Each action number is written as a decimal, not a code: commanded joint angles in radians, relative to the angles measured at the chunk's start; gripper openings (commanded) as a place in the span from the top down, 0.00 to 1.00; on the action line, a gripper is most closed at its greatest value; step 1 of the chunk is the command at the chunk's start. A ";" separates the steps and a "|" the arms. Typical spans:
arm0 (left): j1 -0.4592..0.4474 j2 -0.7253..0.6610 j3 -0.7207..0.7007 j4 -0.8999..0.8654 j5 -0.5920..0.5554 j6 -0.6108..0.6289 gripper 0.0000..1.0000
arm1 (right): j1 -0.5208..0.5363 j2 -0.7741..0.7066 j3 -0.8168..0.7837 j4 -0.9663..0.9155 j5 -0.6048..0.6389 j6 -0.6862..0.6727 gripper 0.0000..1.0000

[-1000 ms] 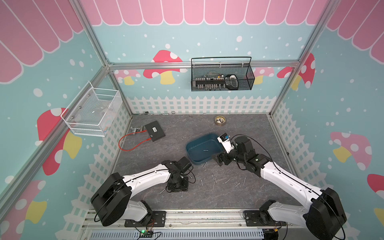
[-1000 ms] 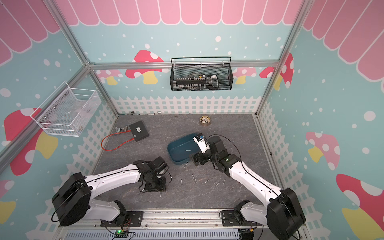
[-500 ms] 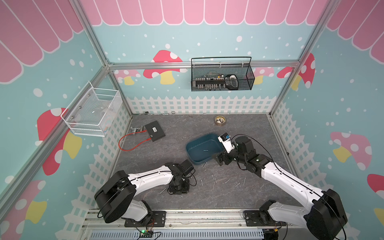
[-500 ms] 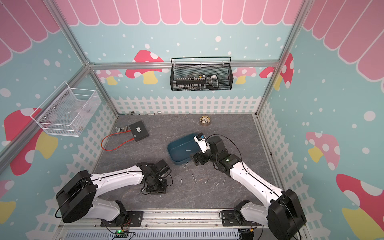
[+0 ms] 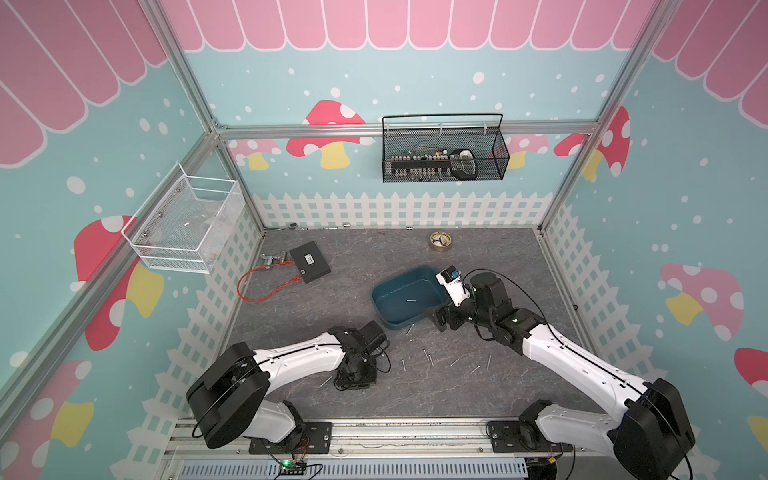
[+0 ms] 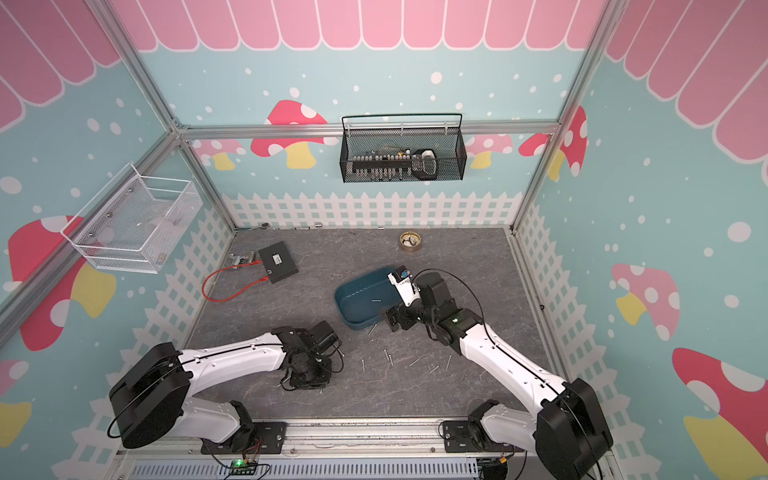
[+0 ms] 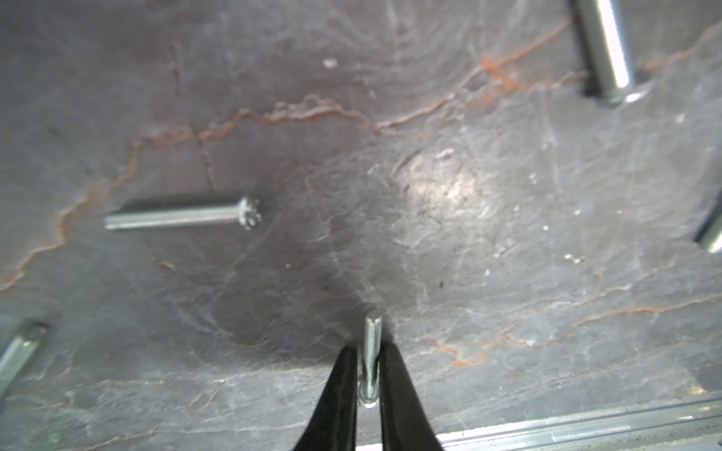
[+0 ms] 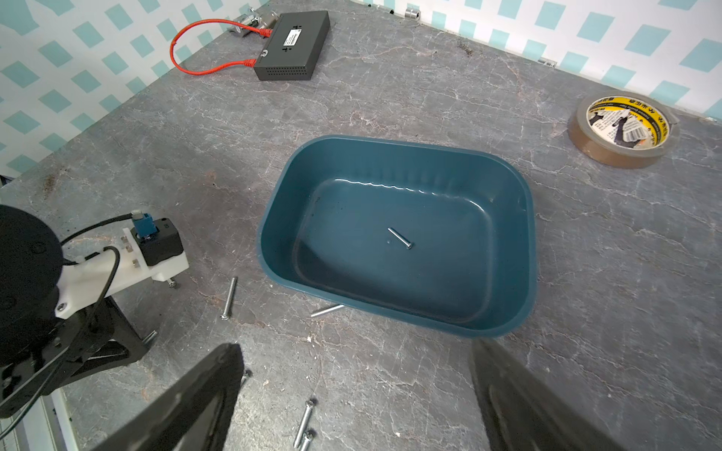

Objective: Put the screws on the desktop into the storage box
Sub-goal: Pick up the screw from the center of the board.

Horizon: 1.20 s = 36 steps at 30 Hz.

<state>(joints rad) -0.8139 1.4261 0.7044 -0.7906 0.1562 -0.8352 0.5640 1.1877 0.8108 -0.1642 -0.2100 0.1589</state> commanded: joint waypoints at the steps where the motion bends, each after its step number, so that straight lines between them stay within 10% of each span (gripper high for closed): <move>1: -0.005 0.026 -0.052 0.046 -0.068 -0.022 0.86 | 0.004 -0.015 -0.005 -0.023 0.018 0.001 0.03; 36: -0.010 -0.109 0.169 0.064 -0.077 0.067 1.00 | 0.003 -0.070 -0.047 -0.032 -0.020 0.051 0.04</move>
<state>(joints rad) -0.8223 1.3178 0.8291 -0.7376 0.1009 -0.8021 0.5640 1.1355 0.7856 -0.1944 -0.2192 0.1932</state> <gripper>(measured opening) 0.054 0.962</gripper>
